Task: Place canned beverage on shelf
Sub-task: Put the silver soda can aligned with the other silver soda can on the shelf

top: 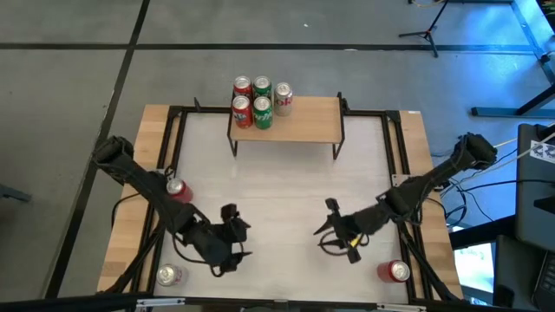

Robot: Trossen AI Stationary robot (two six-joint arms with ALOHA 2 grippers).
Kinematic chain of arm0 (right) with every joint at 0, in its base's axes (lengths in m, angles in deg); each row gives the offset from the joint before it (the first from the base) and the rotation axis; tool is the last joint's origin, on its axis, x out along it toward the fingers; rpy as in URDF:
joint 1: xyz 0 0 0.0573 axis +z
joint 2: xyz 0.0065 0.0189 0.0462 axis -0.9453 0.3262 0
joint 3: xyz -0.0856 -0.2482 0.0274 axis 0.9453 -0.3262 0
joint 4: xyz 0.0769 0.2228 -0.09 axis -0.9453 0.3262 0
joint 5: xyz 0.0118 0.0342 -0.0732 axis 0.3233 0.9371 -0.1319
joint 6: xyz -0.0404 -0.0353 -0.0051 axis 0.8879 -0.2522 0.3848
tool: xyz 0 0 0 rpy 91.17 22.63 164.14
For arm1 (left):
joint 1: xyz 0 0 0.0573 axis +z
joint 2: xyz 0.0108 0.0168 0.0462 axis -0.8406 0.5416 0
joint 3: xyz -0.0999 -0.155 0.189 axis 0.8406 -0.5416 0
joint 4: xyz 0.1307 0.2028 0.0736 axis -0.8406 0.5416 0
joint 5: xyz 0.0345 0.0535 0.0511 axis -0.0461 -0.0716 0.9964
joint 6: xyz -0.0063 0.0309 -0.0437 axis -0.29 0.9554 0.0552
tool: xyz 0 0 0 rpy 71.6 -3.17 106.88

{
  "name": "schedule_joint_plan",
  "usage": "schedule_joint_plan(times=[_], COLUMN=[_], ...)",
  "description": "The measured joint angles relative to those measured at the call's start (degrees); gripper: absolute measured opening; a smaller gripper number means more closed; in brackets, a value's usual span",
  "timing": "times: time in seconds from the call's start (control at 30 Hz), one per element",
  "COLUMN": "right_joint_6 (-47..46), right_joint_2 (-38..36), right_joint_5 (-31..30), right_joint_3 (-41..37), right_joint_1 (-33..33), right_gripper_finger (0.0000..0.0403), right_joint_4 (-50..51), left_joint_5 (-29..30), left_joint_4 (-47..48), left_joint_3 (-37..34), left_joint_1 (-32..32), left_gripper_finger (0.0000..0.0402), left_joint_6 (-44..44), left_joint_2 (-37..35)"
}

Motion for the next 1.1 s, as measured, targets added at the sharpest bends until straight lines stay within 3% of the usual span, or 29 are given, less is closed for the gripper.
schedule_joint_plan(times=[0.33,0.67,0.83,1.1], right_joint_6=[-0.29,-3.55,-4.25,-4.43], right_joint_2=[7.45,12.4,14.26,15.09], right_joint_5=[-1.11,-0.35,-0.33,0.13], right_joint_3=[0.0,0.0,-0.02,-0.02], right_joint_1=[2.02,1.98,1.98,1.99], right_gripper_finger=[0.014,0.014,0.014,0.014], right_joint_4=[-10.79,-17.48,-20.31,-21.17], left_joint_5=[-7.07,-16.19,-21.95,-23.7], left_joint_4=[19.67,31.36,38.85,37.87], left_joint_3=[10.5,11.1,11.1,11.1], left_joint_1=[-10.3,-21.04,-24.58,-29.4], left_gripper_finger=[0.035,0.0344,0.0344,0.0344], left_joint_6=[-34.72,-66.04,-76.46,-83.24], left_joint_2=[0.04,0.07,0.09,1.95])
